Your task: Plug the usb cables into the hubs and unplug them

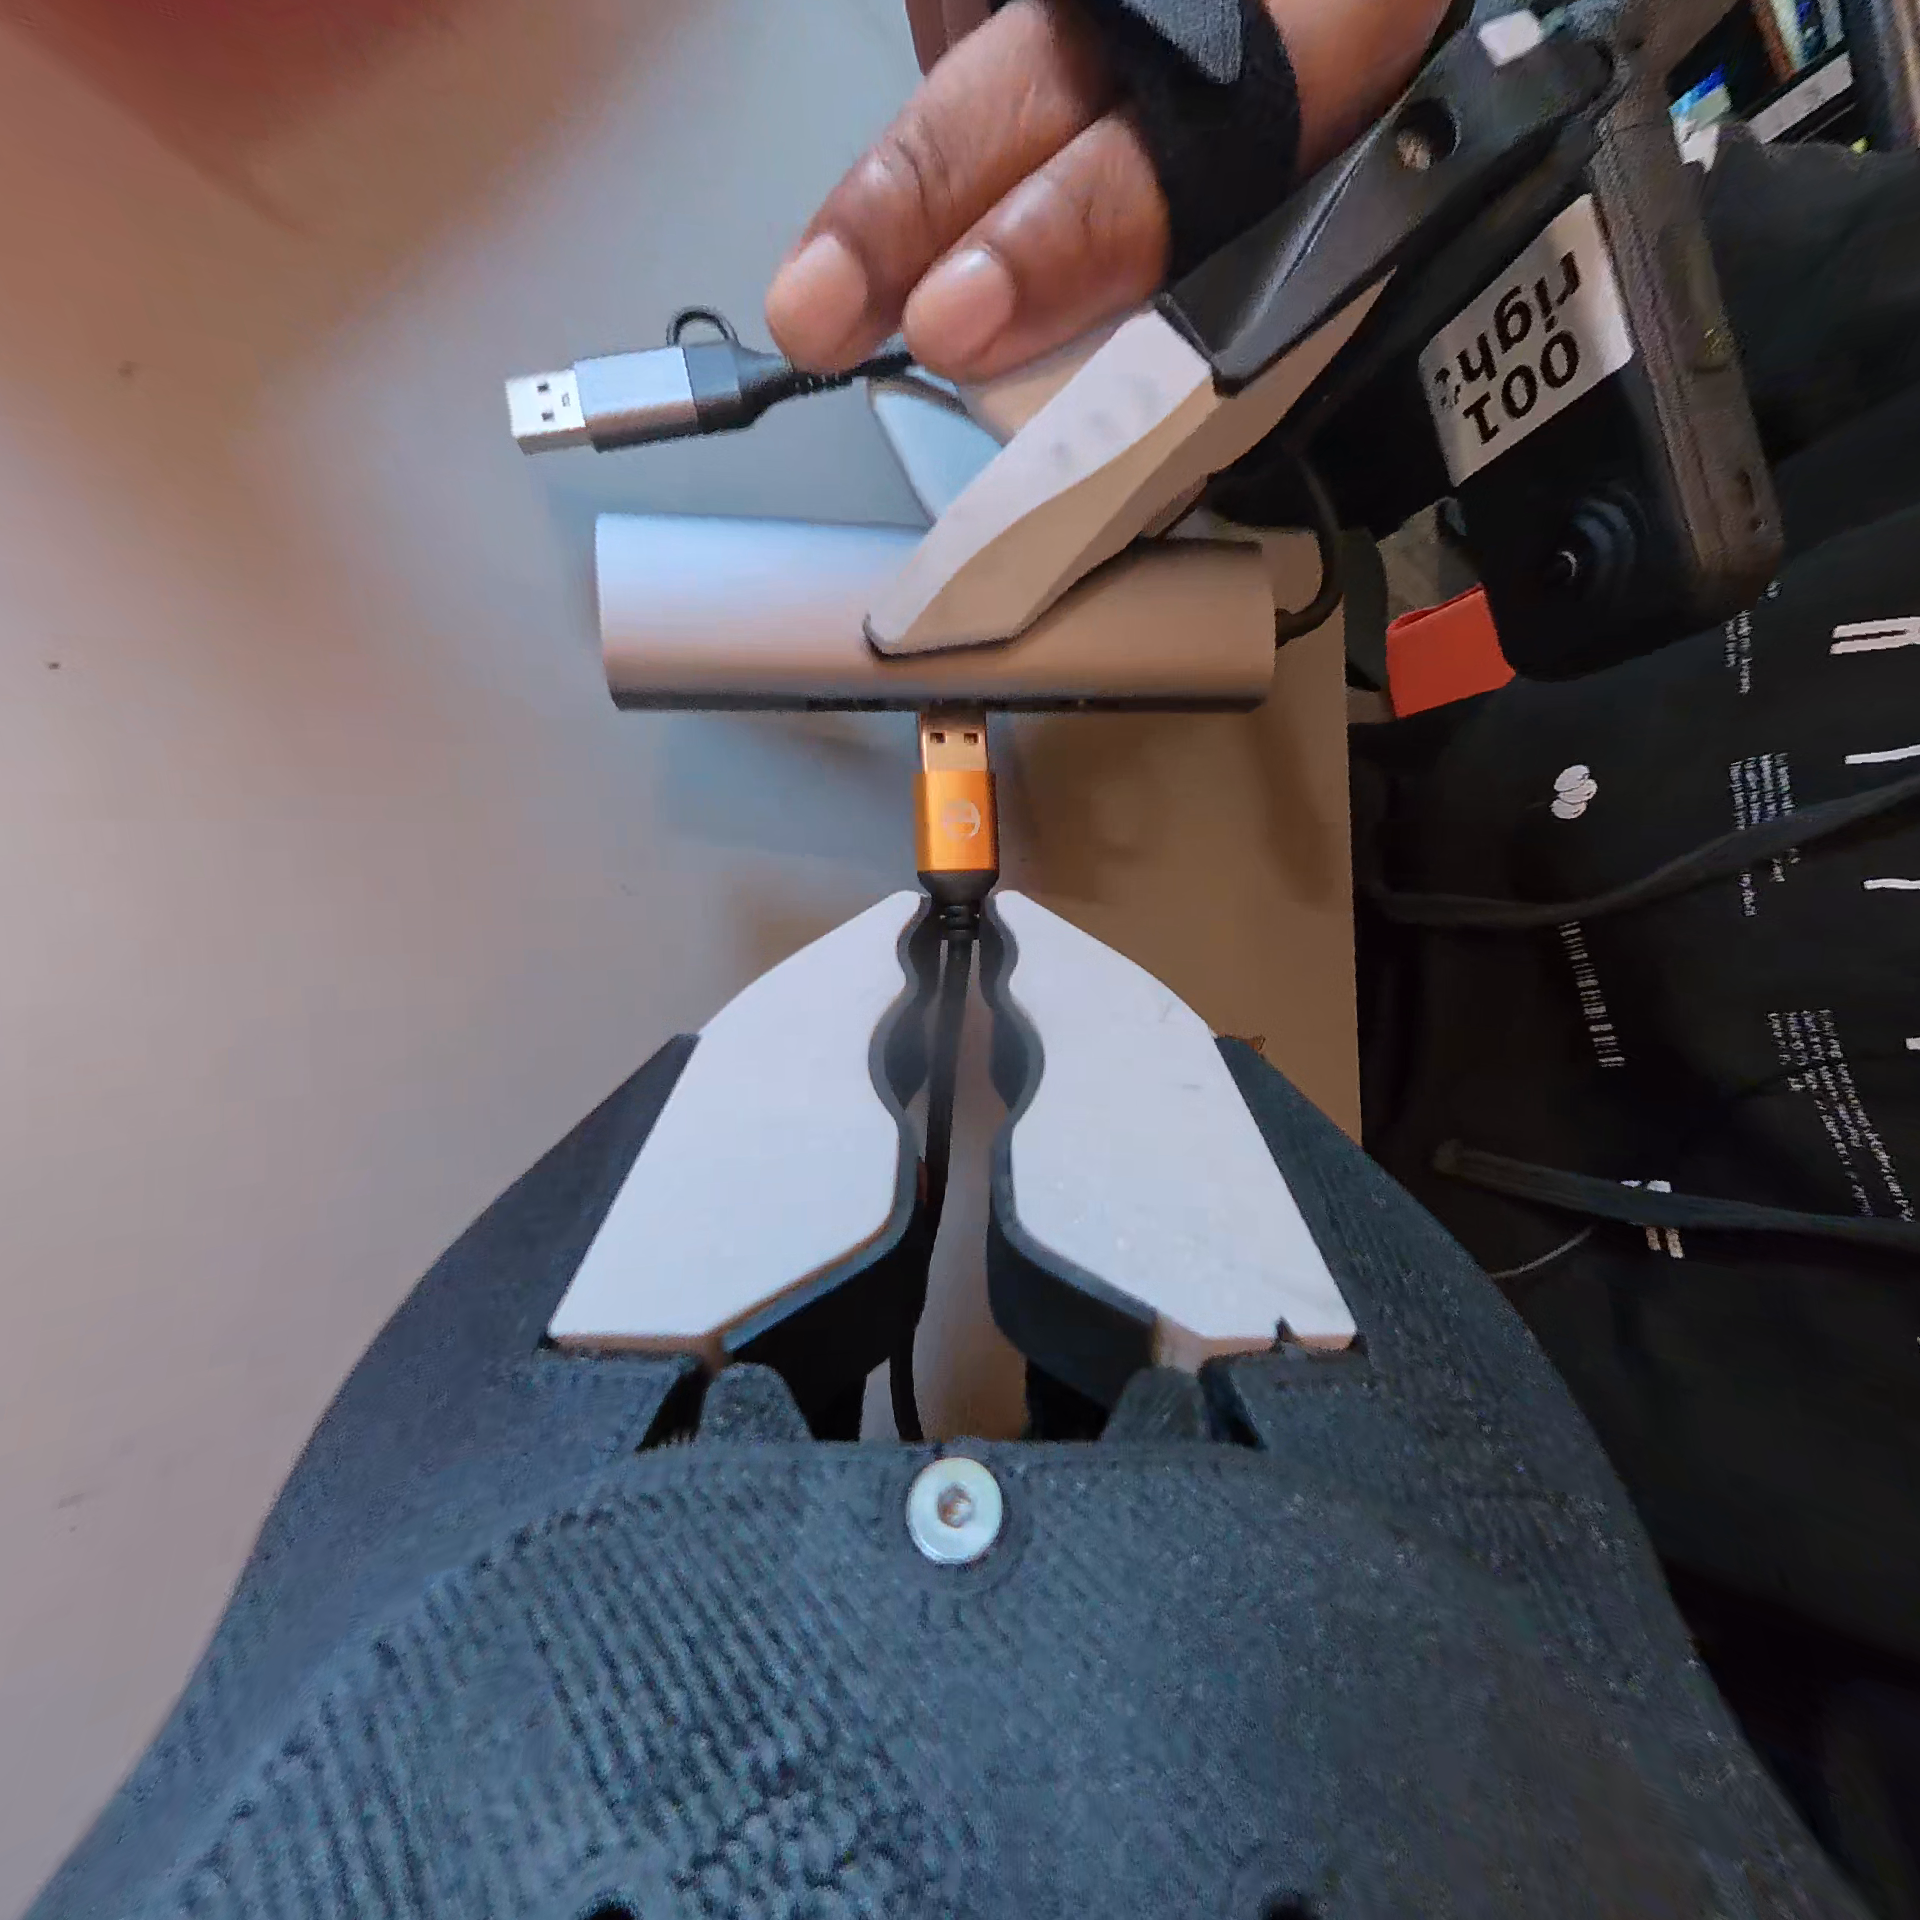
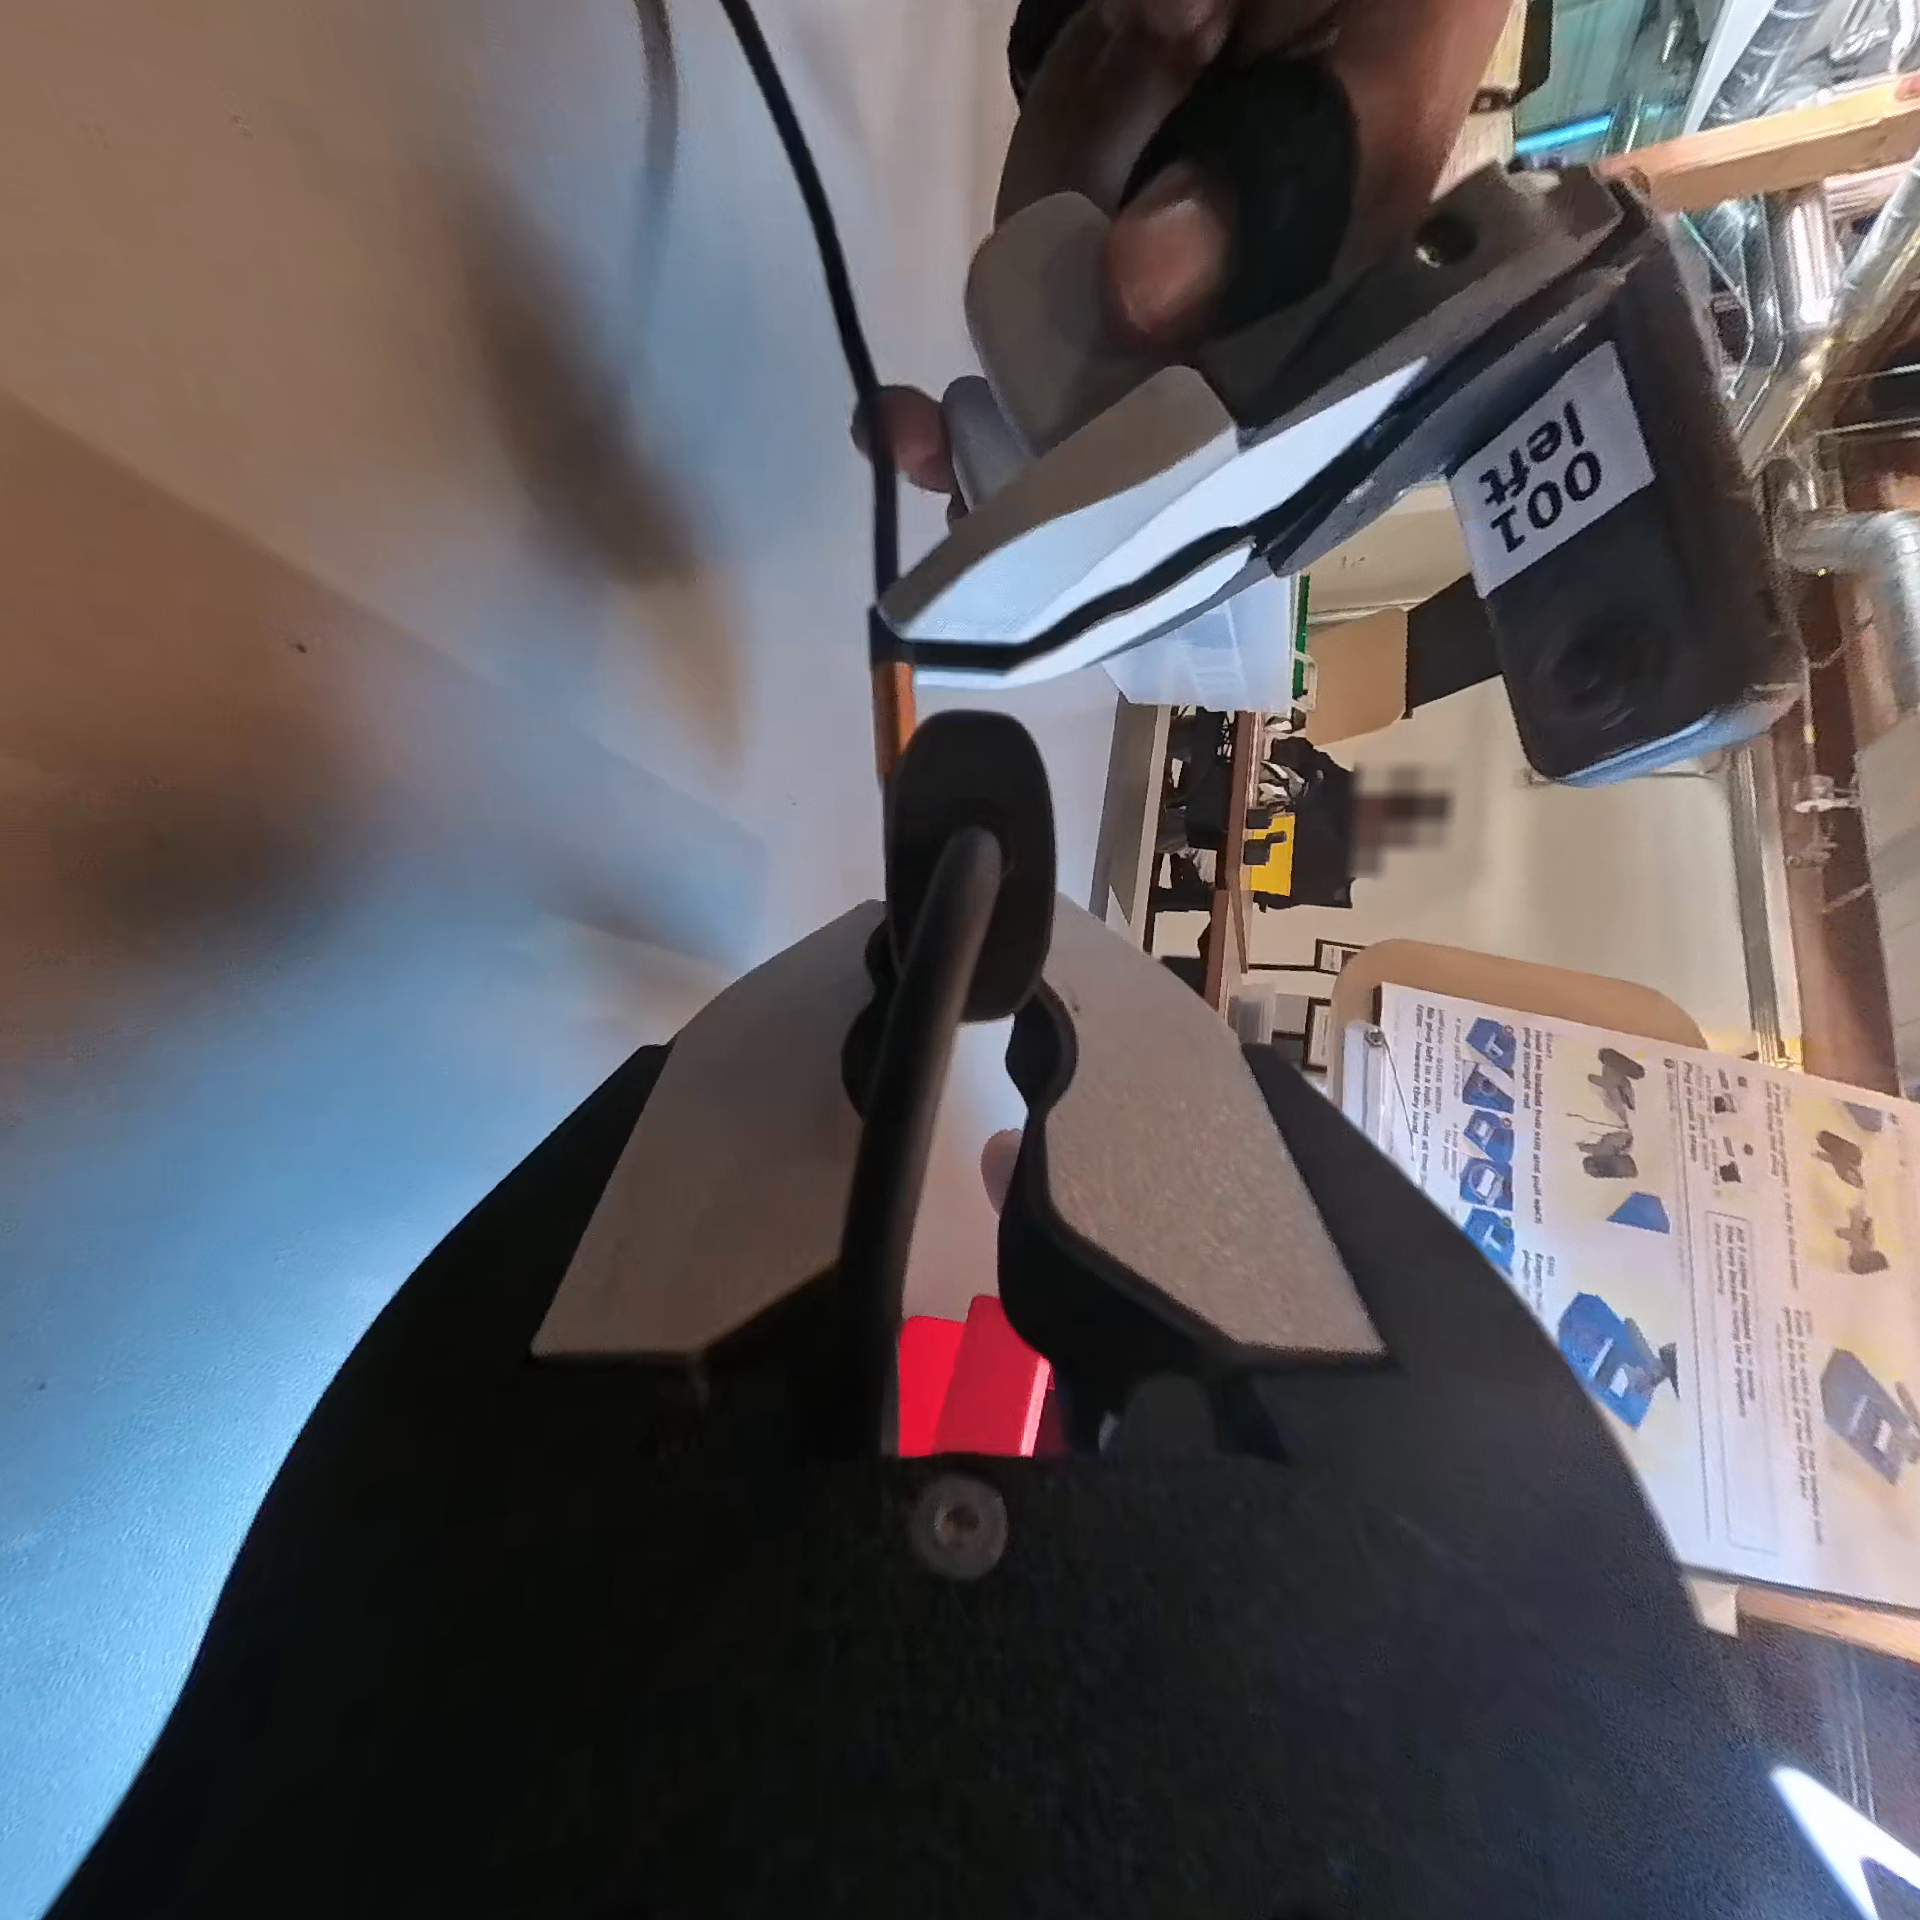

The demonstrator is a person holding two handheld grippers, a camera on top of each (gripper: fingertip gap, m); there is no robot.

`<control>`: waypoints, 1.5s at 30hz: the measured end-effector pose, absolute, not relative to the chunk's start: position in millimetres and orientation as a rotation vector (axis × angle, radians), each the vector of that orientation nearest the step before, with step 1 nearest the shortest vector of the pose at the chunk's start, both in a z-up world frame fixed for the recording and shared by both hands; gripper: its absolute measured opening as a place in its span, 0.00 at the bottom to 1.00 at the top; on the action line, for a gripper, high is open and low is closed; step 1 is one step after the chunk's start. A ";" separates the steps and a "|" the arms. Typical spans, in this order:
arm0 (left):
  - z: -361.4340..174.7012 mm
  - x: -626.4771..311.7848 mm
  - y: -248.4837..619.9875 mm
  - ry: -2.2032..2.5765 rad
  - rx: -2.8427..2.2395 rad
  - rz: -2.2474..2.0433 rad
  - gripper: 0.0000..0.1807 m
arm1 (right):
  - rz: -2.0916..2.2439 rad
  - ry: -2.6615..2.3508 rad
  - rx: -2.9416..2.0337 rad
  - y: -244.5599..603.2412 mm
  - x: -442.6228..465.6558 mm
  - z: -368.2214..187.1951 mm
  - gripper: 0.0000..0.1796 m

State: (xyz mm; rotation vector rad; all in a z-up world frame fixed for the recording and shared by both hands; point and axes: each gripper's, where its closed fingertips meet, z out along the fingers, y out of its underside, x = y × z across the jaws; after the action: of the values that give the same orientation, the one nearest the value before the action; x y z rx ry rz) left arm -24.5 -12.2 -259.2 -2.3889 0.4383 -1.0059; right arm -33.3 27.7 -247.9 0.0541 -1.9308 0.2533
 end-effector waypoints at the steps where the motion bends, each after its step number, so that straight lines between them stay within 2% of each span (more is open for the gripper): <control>1: -257.4 -23.8 -11.8 0.433 -2.377 -1.017 0.04 | 0.257 -1.932 0.064 25.3 -32.4 -248.1 0.10; 45: -244.4 -19.6 0.2 0.255 -2.121 -1.241 0.04 | 0.265 -1.922 -0.037 35.9 -28.3 -242.5 0.10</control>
State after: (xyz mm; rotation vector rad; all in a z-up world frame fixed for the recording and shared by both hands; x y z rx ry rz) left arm -19.6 0.2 -244.4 -2.1214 0.2555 -1.2406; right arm -28.3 35.9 -242.5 -0.0366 -1.9221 0.2649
